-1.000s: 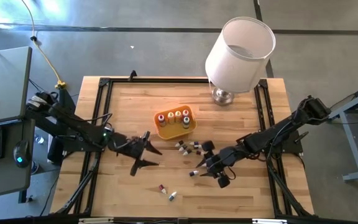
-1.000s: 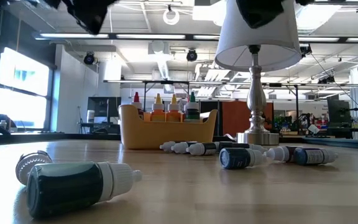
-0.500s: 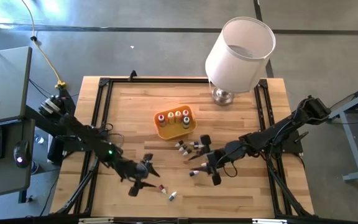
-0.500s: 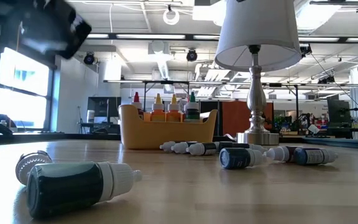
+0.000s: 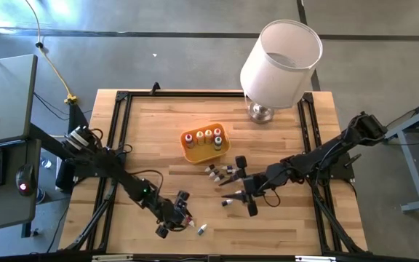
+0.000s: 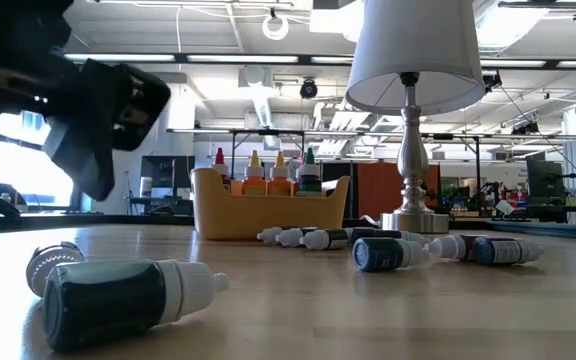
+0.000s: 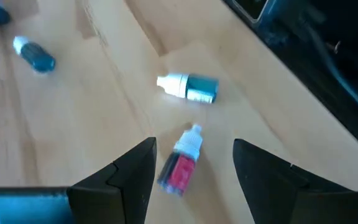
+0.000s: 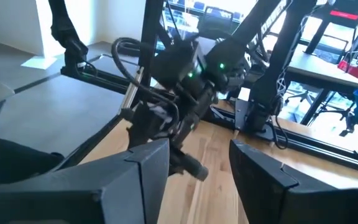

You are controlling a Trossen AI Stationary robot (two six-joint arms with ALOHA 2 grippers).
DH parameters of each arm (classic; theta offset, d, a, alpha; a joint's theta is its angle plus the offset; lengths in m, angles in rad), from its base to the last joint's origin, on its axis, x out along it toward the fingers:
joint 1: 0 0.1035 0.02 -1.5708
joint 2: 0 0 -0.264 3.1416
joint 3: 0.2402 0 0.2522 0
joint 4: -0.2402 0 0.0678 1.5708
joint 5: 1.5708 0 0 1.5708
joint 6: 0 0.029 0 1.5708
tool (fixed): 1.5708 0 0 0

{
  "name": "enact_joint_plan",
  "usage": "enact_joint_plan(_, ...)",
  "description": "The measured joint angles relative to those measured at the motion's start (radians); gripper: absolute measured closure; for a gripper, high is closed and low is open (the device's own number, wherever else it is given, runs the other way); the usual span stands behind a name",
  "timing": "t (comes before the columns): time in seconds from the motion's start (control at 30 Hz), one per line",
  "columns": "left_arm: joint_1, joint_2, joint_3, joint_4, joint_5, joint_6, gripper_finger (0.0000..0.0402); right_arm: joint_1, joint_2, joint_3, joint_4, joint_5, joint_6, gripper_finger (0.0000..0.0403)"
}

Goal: Pick & Place food coloring
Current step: Put the small pink food coloring bottle into the yellow bin

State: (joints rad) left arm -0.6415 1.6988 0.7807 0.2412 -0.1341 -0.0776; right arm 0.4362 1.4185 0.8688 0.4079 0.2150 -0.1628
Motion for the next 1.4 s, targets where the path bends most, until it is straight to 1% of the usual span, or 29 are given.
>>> enact_joint_plan(0.17, 0.001, 0.053, 0.001, 0.015, 0.004, -0.005, 0.0193, 0.0, 0.0, 0.0, 0.018, -0.006, -0.004, 0.0244)
enact_joint_plan(0.33, 0.008, 0.082, 0.001, 0.018, -0.033, -0.005, 0.0192, 0.0, 0.0, 0.0, 0.025, -0.008, -0.054, 0.0242)
enact_joint_plan(0.43, 0.023, 0.096, 0.001, 0.032, -0.036, -0.036, 0.0193, 0.0, 0.0, 0.0, 0.024, -0.009, -0.052, 0.0243)
enact_joint_plan(0.63, 0.071, 0.125, 0.002, 0.058, 0.027, -0.118, 0.0198, 0.0, 0.0, 0.0, 0.023, -0.012, -0.05, 0.0244)
enact_joint_plan(0.7, 0.08, 0.127, 0.003, 0.063, 0.039, -0.118, 0.0213, 0.0, 0.0, 0.0, 0.022, -0.012, -0.05, 0.0244)
enact_joint_plan(0.8, 0.085, 0.127, 0.003, 0.061, 0.038, -0.119, 0.0247, 0.0, 0.0, 0.0, 0.021, -0.012, -0.049, 0.0246)
enact_joint_plan(0.97, 0.085, 0.129, 0.002, 0.067, 0.005, -0.139, 0.0309, 0.0, 0.0, 0.0, 0.021, -0.012, -0.048, 0.0245)
enact_joint_plan(1.07, 0.085, 0.123, 0.002, 0.067, -0.02, -0.13, 0.0333, 0.0, 0.0, 0.0, 0.021, -0.012, -0.048, 0.0246)
enact_joint_plan(1.13, 0.084, 0.117, 0.0, 0.065, -0.058, -0.1, 0.0338, 0.0, 0.0, 0.0, 0.021, -0.012, -0.048, 0.0248)
enact_joint_plan(1.27, 0.099, 0.073, -0.003, 0.054, -0.245, -0.014, 0.0329, 0.0, 0.0, 0.0, 0.021, -0.012, -0.048, 0.0249)
enact_joint_plan(1.4, 0.145, 0.004, -0.002, 0.027, -0.417, 0.069, 0.0323, 0.0, 0.0, 0.0, 0.021, 0.0, -0.048, 0.0249)
